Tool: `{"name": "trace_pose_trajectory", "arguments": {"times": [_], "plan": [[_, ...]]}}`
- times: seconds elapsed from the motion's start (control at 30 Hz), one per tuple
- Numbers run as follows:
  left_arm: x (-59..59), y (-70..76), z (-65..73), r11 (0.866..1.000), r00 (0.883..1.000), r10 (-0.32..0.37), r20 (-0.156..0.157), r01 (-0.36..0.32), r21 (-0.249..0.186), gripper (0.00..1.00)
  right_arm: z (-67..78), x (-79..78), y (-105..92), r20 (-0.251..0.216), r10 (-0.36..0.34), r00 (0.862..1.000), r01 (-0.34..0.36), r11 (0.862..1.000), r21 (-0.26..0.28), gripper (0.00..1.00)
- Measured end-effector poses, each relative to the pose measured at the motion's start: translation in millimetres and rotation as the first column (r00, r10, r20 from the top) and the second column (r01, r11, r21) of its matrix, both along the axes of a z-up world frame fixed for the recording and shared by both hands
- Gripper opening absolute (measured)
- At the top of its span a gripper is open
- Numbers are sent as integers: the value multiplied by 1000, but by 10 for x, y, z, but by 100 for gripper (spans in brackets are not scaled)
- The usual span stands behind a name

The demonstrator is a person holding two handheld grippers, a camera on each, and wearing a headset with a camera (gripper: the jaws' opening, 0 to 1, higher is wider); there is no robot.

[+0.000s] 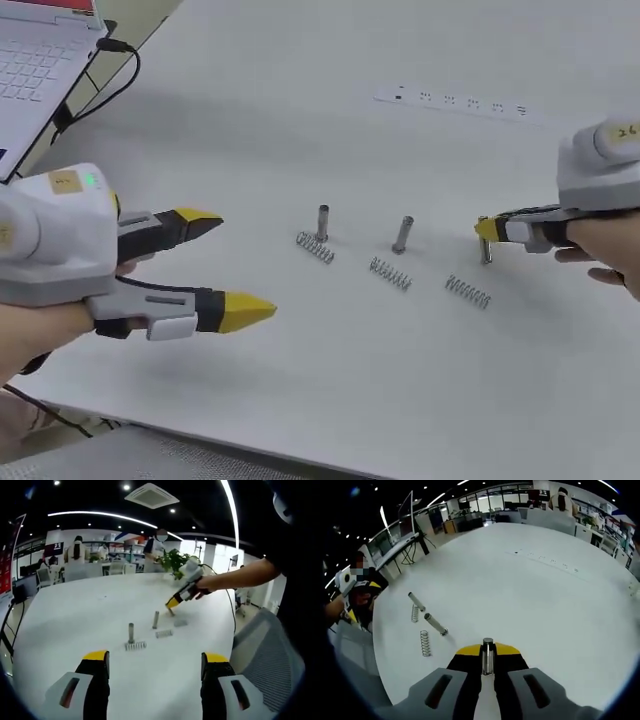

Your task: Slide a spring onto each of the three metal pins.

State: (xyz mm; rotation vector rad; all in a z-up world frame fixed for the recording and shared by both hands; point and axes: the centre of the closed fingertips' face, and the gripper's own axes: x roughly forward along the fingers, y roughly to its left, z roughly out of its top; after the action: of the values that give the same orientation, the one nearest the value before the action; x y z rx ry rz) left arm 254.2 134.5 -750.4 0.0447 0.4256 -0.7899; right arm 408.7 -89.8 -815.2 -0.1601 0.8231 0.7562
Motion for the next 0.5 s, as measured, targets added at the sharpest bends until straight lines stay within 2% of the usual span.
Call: {"name": "trace_pose_trajectory", "arguments": {"times": [0.33, 0.5], "plan": [[16, 14, 10, 1000, 1000, 6, -1, -6, 1, 71, 53, 39, -38, 85, 1, 996, -3, 1000, 17, 5], [27, -7, 19, 1000, 1000, 2, 1, -2, -2, 71, 64, 22, -55, 111, 13, 994, -15, 1000, 22, 5]]}}
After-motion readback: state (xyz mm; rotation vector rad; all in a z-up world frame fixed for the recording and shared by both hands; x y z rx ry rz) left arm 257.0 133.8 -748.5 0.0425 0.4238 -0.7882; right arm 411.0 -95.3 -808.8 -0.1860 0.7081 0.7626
